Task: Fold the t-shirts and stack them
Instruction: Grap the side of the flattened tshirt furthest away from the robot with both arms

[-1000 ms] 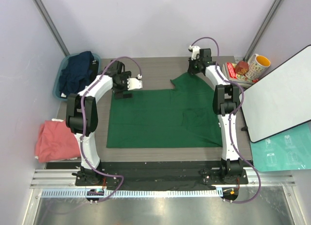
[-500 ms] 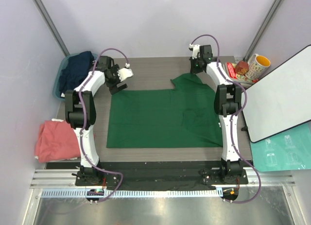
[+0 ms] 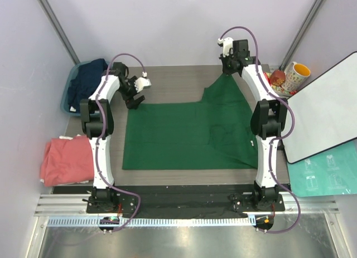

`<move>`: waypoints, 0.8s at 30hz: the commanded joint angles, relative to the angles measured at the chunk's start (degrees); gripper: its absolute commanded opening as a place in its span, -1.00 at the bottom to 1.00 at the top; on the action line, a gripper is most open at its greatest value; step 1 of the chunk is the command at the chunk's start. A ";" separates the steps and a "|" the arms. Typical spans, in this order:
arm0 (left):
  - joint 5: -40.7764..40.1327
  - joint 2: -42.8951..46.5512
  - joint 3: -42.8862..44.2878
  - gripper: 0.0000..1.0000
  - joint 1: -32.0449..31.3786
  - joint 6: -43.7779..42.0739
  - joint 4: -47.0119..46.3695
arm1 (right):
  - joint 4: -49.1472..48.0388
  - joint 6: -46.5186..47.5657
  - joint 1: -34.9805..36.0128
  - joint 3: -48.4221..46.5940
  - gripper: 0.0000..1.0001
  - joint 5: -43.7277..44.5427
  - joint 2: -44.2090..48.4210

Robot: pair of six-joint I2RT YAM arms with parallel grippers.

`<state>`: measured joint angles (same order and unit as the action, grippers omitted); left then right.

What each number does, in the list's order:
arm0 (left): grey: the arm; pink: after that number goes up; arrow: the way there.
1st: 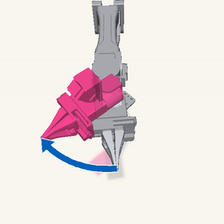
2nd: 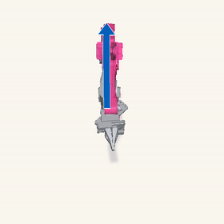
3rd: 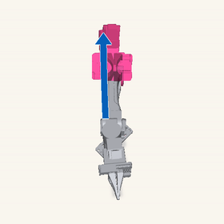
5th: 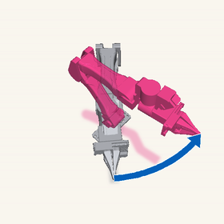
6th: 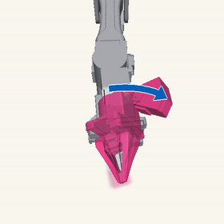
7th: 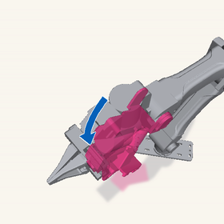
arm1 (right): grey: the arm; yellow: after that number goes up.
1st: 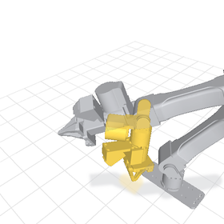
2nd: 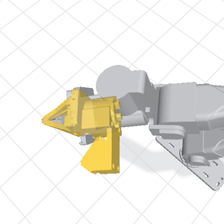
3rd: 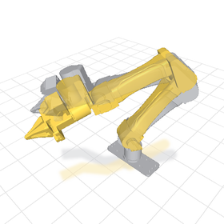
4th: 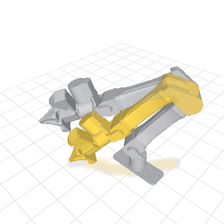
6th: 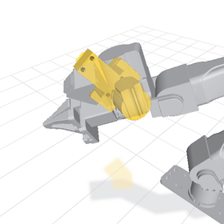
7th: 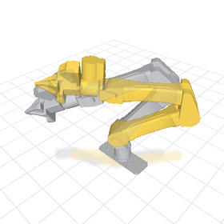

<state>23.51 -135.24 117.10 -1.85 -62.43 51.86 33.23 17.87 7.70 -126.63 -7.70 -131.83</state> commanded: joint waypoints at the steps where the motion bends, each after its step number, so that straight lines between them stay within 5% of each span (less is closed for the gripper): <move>1: 1.98 -0.73 1.12 0.99 0.79 -1.99 3.25 | 1.22 1.38 0.29 0.15 -0.98 3.04 5.00; 12: 1.28 -3.36 1.11 0.89 1.58 -3.74 5.09 | 2.63 2.70 1.52 -0.37 -0.98 4.98 7.02; 15: 1.28 -4.33 1.64 0.76 1.67 -4.10 5.98 | 2.80 3.22 2.05 -0.37 -0.98 5.24 7.46; 19: 1.37 -4.86 1.64 0.31 1.58 -3.84 6.06 | 2.89 3.75 2.31 -0.37 -0.98 5.94 8.17; 24: 2.16 -4.60 0.33 0.18 1.67 -3.75 5.71 | 3.06 4.02 2.31 -0.02 -0.98 6.30 9.39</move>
<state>26.59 -137.43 118.39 -0.82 -64.95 57.67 37.21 20.99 9.76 -126.08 -2.74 -128.64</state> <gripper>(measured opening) 0.595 0.044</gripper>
